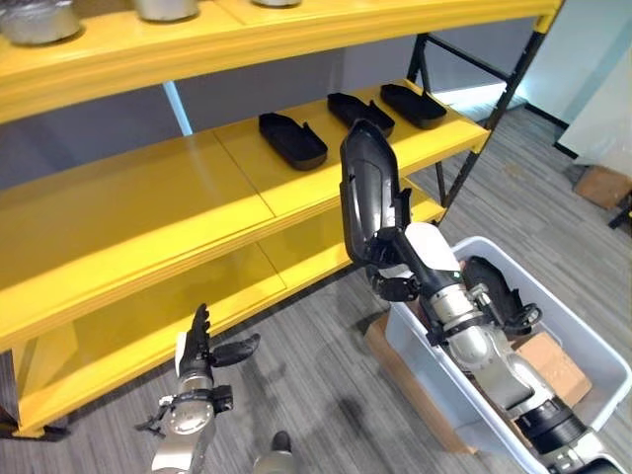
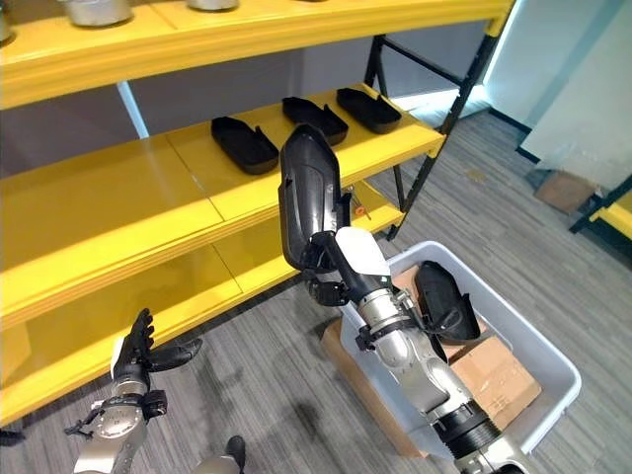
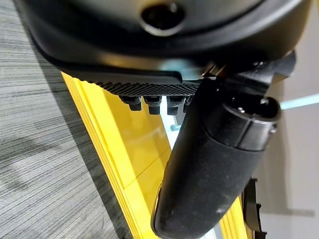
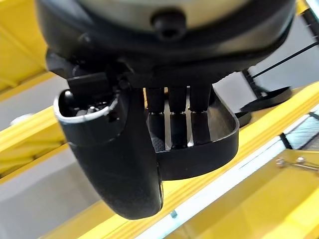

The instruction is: Move parts from the plastic box to the shelf.

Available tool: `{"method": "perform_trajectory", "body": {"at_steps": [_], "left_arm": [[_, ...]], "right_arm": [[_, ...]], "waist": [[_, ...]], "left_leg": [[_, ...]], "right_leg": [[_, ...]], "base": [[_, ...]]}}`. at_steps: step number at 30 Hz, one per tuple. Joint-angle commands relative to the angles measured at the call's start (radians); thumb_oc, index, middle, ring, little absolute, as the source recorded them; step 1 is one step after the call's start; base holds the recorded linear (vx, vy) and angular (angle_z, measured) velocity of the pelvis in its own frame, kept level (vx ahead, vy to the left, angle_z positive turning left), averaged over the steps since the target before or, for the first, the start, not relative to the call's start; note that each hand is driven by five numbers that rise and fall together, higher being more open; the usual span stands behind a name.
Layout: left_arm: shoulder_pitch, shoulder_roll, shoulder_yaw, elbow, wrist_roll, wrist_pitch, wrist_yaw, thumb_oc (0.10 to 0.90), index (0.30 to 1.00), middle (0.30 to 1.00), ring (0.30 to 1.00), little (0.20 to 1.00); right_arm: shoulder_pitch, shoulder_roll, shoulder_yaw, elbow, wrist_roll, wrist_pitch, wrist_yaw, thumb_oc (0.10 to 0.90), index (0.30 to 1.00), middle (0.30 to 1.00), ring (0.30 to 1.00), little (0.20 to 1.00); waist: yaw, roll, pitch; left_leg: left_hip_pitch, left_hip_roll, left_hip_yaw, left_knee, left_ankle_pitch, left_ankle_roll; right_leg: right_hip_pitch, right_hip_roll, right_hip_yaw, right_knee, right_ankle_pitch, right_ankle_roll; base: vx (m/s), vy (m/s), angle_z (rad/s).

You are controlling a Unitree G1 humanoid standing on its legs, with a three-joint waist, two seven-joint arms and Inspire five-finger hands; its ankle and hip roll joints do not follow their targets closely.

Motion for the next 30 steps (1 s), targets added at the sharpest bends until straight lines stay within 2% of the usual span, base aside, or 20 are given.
{"method": "perform_trajectory", "body": {"at_steps": [1, 2, 3, 4, 5, 6, 7, 10, 11, 12, 13, 14, 15, 16, 18, 24, 30], "left_arm": [[-0.045, 0.017, -0.017, -0.117, 0.050, -0.080, 0.025, 0.900, 1.000, 1.000, 1.000, 1.000], [-0.044, 0.017, -0.016, -0.117, 0.050, -0.080, 0.025, 0.900, 1.000, 1.000, 1.000, 1.000], [-0.061, 0.024, -0.031, -0.097, 0.052, -0.084, 0.030, 0.900, 1.000, 1.000, 1.000, 1.000], [-0.067, 0.022, -0.037, -0.092, 0.056, -0.087, 0.031, 0.900, 1.000, 1.000, 1.000, 1.000], [-0.070, 0.019, -0.037, -0.093, 0.053, -0.089, 0.029, 0.900, 1.000, 1.000, 1.000, 1.000], [-0.071, 0.015, -0.038, -0.090, 0.054, -0.089, 0.028, 0.900, 1.000, 1.000, 1.000, 1.000], [-0.074, 0.012, -0.041, -0.087, 0.054, -0.088, 0.022, 0.900, 1.000, 1.000, 1.000, 1.000], [-0.072, 0.003, -0.048, -0.081, 0.066, -0.081, 0.010, 0.900, 1.000, 1.000, 1.000, 1.000], [-0.074, -0.005, -0.053, -0.069, 0.065, -0.080, 0.012, 0.900, 1.000, 1.000, 1.000, 1.000], [-0.075, -0.006, -0.053, -0.068, 0.065, -0.080, 0.012, 0.900, 1.000, 1.000, 1.000, 1.000], [-0.076, -0.010, -0.059, -0.071, 0.067, -0.082, 0.010, 0.900, 1.000, 1.000, 1.000, 1.000], [-0.076, -0.010, -0.059, -0.071, 0.067, -0.082, 0.010, 0.900, 1.000, 1.000, 1.000, 1.000], [-0.077, -0.016, -0.062, -0.071, 0.069, -0.083, 0.009, 0.900, 1.000, 1.000, 1.000, 1.000], [-0.065, -0.027, -0.058, -0.074, 0.079, -0.087, 0.006, 0.900, 1.000, 1.000, 1.000, 1.000], [-0.060, -0.033, -0.056, -0.074, 0.075, -0.089, 0.006, 0.900, 1.000, 1.000, 1.000, 1.000], [-0.021, -0.044, -0.038, -0.082, 0.061, -0.084, 0.002, 0.900, 1.000, 1.000, 1.000, 1.000], [-0.023, -0.041, -0.040, -0.081, 0.062, -0.079, 0.006, 0.900, 1.000, 1.000, 1.000, 1.000]], "right_arm": [[-0.147, -0.038, -0.038, -0.057, -0.045, -0.055, -0.070, 0.400, 0.300, 0.300, 0.300, 0.300], [-0.147, -0.038, -0.037, -0.057, -0.045, -0.055, -0.071, 0.400, 0.300, 0.300, 0.300, 0.300], [-0.129, -0.045, -0.039, -0.060, -0.037, -0.056, -0.062, 0.400, 0.300, 0.300, 0.300, 0.300], [-0.115, -0.055, -0.045, -0.067, -0.033, -0.059, -0.059, 0.400, 0.300, 0.300, 0.300, 0.300], [-0.101, -0.062, -0.054, -0.080, -0.026, -0.066, -0.056, 0.400, 0.300, 0.300, 0.300, 0.300], [-0.089, -0.065, -0.060, -0.084, -0.019, -0.072, -0.056, 0.400, 0.300, 0.300, 0.300, 0.300], [-0.082, -0.067, -0.066, -0.083, -0.010, -0.077, -0.056, 0.400, 0.300, 0.300, 0.300, 0.300], [-0.071, -0.066, -0.076, -0.079, 0.008, -0.088, -0.057, 0.400, 0.300, 0.300, 0.300, 0.300], [-0.069, -0.068, -0.076, -0.081, 0.011, -0.095, -0.059, 0.400, 0.300, 0.300, 0.300, 0.300], [-0.070, -0.068, -0.075, -0.081, 0.011, -0.095, -0.059, 0.400, 0.300, 0.300, 0.300, 0.300], [-0.063, -0.075, -0.079, -0.087, 0.006, -0.096, -0.057, 0.400, 0.300, 0.300, 0.300, 0.300], [-0.062, -0.075, -0.079, -0.087, 0.006, -0.096, -0.057, 0.400, 0.300, 0.300, 0.300, 0.300], [-0.036, -0.081, -0.093, -0.097, 0.006, -0.100, -0.055, 0.400, 0.300, 0.300, 0.300, 0.300], [-0.021, -0.083, -0.106, -0.106, 0.014, -0.109, -0.052, 0.400, 0.300, 0.300, 0.300, 0.300], [-0.020, -0.087, -0.108, -0.106, 0.020, -0.110, -0.052, 0.400, 0.300, 0.300, 0.300, 0.300], [0.009, -0.094, -0.128, -0.112, 0.038, -0.120, -0.052, 0.400, 0.300, 0.300, 0.300, 0.300], [0.038, -0.103, -0.154, -0.135, 0.050, -0.128, -0.051, 0.400, 0.300, 0.300, 0.300, 0.300]], "waist": [[-0.006, 0.047, -0.071], [-0.004, 0.046, -0.072], [-0.052, 0.061, -0.062], [-0.064, 0.076, -0.062], [-0.084, 0.092, -0.054], [-0.099, 0.101, -0.046], [-0.109, 0.105, -0.041], [-0.137, 0.101, -0.029], [-0.165, 0.096, -0.015], [-0.165, 0.097, -0.015], [-0.181, 0.088, -0.009], [-0.181, 0.089, -0.008], [-0.183, 0.079, -0.015], [-0.182, 0.071, -0.029], [-0.181, 0.074, -0.040], [-0.169, 0.075, -0.084], [-0.170, 0.078, -0.088]], "left_leg": [[-0.006, -0.033, -0.028, -0.040, -0.045, 0.076], [-0.005, -0.034, -0.025, -0.043, -0.044, 0.076], [0.008, -0.050, -0.075, -0.082, -0.025, 0.090], [0.012, -0.052, -0.092, -0.100, -0.014, 0.093], [0.024, -0.052, -0.109, -0.107, -0.011, 0.096], [0.037, -0.053, -0.126, -0.116, -0.010, 0.098], [0.049, -0.059, -0.134, -0.122, -0.009, 0.099], [0.084, -0.078, -0.153, -0.139, -0.013, 0.101], [0.101, -0.090, -0.185, -0.131, -0.022, 0.101], [0.102, -0.089, -0.185, -0.130, -0.024, 0.101], [0.116, -0.101, -0.216, -0.124, -0.034, 0.100], [0.118, -0.101, -0.217, -0.123, -0.035, 0.100], [0.115, -0.113, -0.230, -0.115, -0.043, 0.098], [0.114, -0.113, -0.219, -0.110, -0.043, 0.094], [0.118, -0.106, -0.219, -0.113, -0.043, 0.089], [0.140, -0.071, -0.229, -0.126, -0.042, 0.066], [0.150, -0.045, -0.266, -0.180, -0.008, 0.044]], "right_leg": [[0.023, -0.027, 0.081, 0.089, 0.042, 0.096], [0.018, -0.030, 0.086, 0.094, 0.040, 0.097], [-0.045, 0.066, 0.282, 0.114, 0.015, 0.057], [-0.086, 0.127, 0.365, 0.129, -0.018, 0.043], [-0.122, 0.192, 0.420, 0.145, -0.085, 0.018], [-0.150, 0.246, 0.447, 0.152, -0.140, 0.000], [-0.166, 0.273, 0.446, 0.145, -0.158, -0.008], [-0.220, 0.327, 0.469, 0.093, -0.130, -0.006], [-0.263, 0.375, 0.542, 0.061, -0.100, -0.001], [-0.261, 0.377, 0.542, 0.060, -0.100, -0.001], [-0.278, 0.413, 0.602, 0.050, -0.081, 0.001], [-0.276, 0.413, 0.601, 0.049, -0.082, 0.001], [-0.244, 0.410, 0.615, 0.019, -0.081, -0.001], [-0.217, 0.398, 0.596, -0.010, -0.067, -0.002], [-0.198, 0.404, 0.597, -0.034, -0.064, -0.003], [-0.127, 0.405, 0.540, -0.094, -0.077, -0.020], [-0.118, 0.408, 0.517, -0.077, -0.106, -0.033]], "base": [[0.06, 0.107, 0.35], [0.08, 0.143, 0.35], [0.07, 0.147, 0.49], [0.11, 0.210, 0.83], [0.11, 0.153, 0.87], [0.11, 0.122, 0.57], [0.11, 0.063, 0.12], [0.12, -0.024, 0.33], [0.12, -0.046, 0.52], [0.15, -0.049, 0.60], [0.07, -0.022, 0.70], [0.10, -0.056, 0.82], [0.05, -0.116, 0.86], [0.09, -0.158, 0.65], [0.08, -0.103, 0.39], [0.11, -0.104, 0.09], [0.04, -0.087, 0.21]]}}
